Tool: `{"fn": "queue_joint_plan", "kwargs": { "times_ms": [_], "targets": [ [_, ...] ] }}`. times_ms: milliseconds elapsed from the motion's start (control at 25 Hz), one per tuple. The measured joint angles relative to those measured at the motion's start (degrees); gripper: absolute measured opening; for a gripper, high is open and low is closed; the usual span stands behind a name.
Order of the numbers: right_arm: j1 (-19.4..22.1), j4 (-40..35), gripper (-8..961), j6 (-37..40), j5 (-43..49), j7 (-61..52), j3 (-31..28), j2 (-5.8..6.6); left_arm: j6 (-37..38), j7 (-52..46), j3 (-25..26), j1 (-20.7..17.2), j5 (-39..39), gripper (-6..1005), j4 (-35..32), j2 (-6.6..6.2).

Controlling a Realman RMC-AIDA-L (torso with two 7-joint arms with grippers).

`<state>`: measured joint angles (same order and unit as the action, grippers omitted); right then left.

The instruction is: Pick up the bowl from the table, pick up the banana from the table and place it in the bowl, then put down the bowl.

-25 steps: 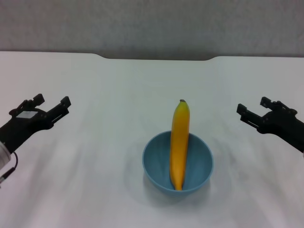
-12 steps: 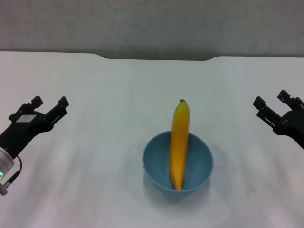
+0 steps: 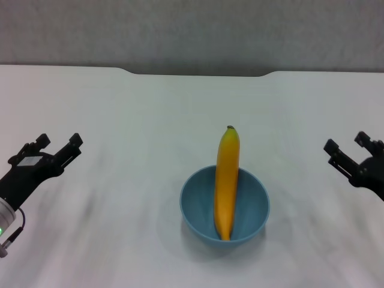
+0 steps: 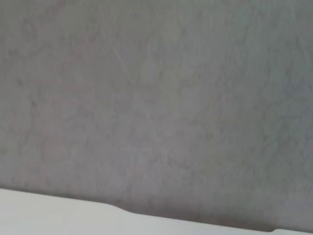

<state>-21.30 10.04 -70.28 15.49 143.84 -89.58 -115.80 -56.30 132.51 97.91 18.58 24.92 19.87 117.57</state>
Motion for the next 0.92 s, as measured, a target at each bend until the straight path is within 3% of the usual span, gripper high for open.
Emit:
{"fn": "queue_joint_plan", "kwargs": {
  "times_ms": [360, 920],
  "targets": [
    [2.68, -1.51, 850, 0.23, -4.75, 0.34, -0.39, 0.25, 1.89, 2.94, 0.16, -1.13, -0.1, 876, -0.73, -0.26],
    [0.85, -2.52, 850, 6.98, -4.63, 2.32, 4.89, 0.1, 7.84, 10.92, -0.53, -0.32, 0.19, 877, -1.94, 0.04]
  ]
}}
